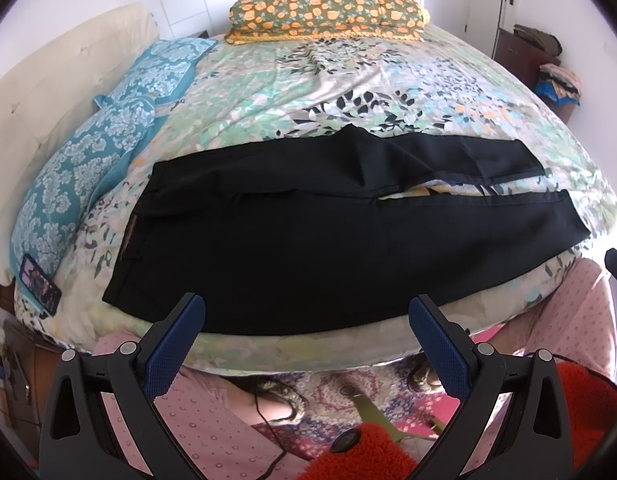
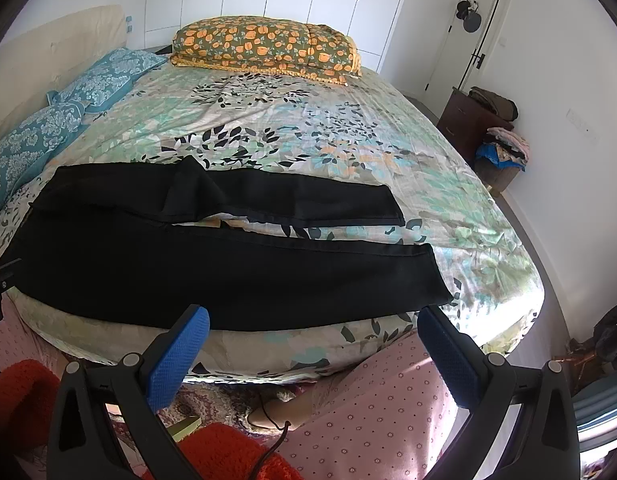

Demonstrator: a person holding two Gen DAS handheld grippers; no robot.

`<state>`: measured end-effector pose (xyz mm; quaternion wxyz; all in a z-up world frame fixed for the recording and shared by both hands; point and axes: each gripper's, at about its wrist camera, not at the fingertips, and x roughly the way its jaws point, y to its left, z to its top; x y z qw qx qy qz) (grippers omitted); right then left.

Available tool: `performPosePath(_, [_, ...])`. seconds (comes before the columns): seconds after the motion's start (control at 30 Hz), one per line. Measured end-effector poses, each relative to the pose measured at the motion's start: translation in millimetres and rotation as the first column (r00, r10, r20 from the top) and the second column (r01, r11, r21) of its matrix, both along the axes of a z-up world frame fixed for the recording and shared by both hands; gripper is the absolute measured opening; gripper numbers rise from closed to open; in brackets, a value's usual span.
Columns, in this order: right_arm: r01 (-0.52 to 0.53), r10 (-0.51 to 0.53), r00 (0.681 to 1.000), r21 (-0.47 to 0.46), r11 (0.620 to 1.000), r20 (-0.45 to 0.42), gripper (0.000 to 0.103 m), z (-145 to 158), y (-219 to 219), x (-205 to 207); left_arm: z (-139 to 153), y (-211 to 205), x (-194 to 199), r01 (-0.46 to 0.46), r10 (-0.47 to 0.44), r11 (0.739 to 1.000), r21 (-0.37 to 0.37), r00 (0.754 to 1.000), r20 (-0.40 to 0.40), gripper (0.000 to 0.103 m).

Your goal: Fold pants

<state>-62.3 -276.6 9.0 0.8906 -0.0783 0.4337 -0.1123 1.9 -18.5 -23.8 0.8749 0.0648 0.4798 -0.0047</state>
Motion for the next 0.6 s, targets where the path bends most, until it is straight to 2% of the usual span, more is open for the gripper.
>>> performPosePath(0.33, [0.0,0.0,1.0,-0.012,1.0,0.017,0.103,5.7,2.0,-5.2,5.3,2.6,-4.4,-0.006,0.007,1.0,-0.019,1.0,0.019,0.102])
performPosePath(0.6, [0.0,-0.001,0.994,0.005,1.0,0.113,0.103,32.9,4.3,-30.0,23.0,9.2,-12.8,-0.014,0.02,0.997,-0.076,0.997,0.076,0.102])
